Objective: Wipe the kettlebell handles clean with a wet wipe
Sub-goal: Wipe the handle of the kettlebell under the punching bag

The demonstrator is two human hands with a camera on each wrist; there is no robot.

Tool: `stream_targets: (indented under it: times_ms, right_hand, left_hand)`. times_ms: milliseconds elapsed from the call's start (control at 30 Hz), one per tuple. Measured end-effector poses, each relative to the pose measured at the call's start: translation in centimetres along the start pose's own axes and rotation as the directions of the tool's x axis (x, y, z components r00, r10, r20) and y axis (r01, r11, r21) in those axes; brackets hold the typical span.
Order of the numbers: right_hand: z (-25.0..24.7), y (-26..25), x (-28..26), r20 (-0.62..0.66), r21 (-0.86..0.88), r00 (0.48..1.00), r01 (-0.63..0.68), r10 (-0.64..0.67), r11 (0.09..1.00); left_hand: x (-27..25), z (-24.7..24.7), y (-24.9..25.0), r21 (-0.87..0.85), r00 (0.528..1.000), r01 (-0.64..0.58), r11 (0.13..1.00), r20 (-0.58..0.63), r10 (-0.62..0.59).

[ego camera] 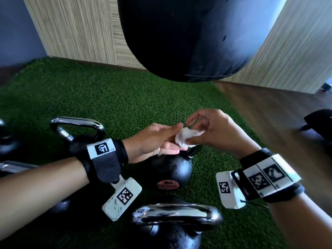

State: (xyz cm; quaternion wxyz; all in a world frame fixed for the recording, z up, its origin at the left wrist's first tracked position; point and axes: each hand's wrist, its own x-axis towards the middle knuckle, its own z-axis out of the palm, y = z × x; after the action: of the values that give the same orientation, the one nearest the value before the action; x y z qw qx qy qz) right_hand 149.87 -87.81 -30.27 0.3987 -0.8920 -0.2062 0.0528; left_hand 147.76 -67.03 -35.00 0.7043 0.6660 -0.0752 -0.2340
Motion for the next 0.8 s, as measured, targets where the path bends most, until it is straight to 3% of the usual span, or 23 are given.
stream_targets:
  times_ms: [100, 200, 267, 333, 367, 433, 467, 500, 600, 700, 800]
  right_hand:
    - [0.5, -0.7, 0.7, -0.106, -0.046, 0.991, 0.073, -0.078, 0.996]
    - [0.9, -0.6, 1.4, -0.187, -0.221, 0.969, 0.12, -0.163, 0.968]
    - [1.2, -0.2, 1.6, -0.179, -0.302, 0.955, 0.176, -0.237, 0.937]
    - [0.9, 0.7, 1.7, -0.107, -0.271, 0.97, 0.184, -0.22, 0.945]
    - [0.6, 1.2, 1.5, -0.059, -0.232, 0.984, 0.148, -0.165, 0.961]
    - [-0.2, 3.1, 1.2, -0.017, -0.185, 0.999, 0.047, -0.051, 0.982]
    - [-0.4, 4.4, 1.1, -0.026, -0.173, 1.0, -0.003, -0.001, 0.985]
    - [-0.4, 5.7, 1.0, -0.035, -0.148, 0.998, -0.054, 0.049, 0.988]
    - [0.9, 10.0, 0.9, 0.042, -0.036, 0.976, -0.211, 0.212, 0.977]
    - [3.9, 12.8, 1.0, 0.154, 0.07, 0.961, -0.242, 0.229, 0.968]
    - [6.5, 14.6, 1.3, 0.051, 0.262, 0.971, -0.238, 0.232, 0.935]
  left_hand:
    - [0.1, -0.6, 0.5, -0.048, 1.0, -0.011, 0.999, -0.014, 0.01]
    - [0.1, -1.4, 0.5, -0.069, 0.999, -0.034, 0.997, 0.005, 0.034]
    - [0.2, -1.9, 0.2, -0.044, 0.998, -0.069, 0.997, -0.006, 0.069]
    - [0.4, -2.3, 0.2, 0.107, 0.984, -0.162, 0.981, -0.058, 0.169]
    - [0.4, -2.5, 0.3, 0.289, 0.956, -0.232, 0.929, -0.11, 0.273]
    - [0.5, -3.0, 0.6, 0.714, 0.818, -0.286, 0.639, -0.166, 0.551]
    - [0.6, -3.1, 0.6, 0.828, 0.746, -0.274, 0.489, -0.138, 0.651]
    - [0.7, -3.1, 0.7, 0.878, 0.711, -0.259, 0.403, -0.109, 0.694]
    - [1.8, -2.4, 0.0, 0.935, 0.715, -0.213, 0.285, -0.049, 0.697]
    - [2.8, -1.4, -0.8, 0.974, 0.742, -0.198, 0.113, 0.073, 0.666]
    - [2.6, -1.5, -1.3, 0.971, 0.768, -0.236, 0.026, 0.17, 0.617]
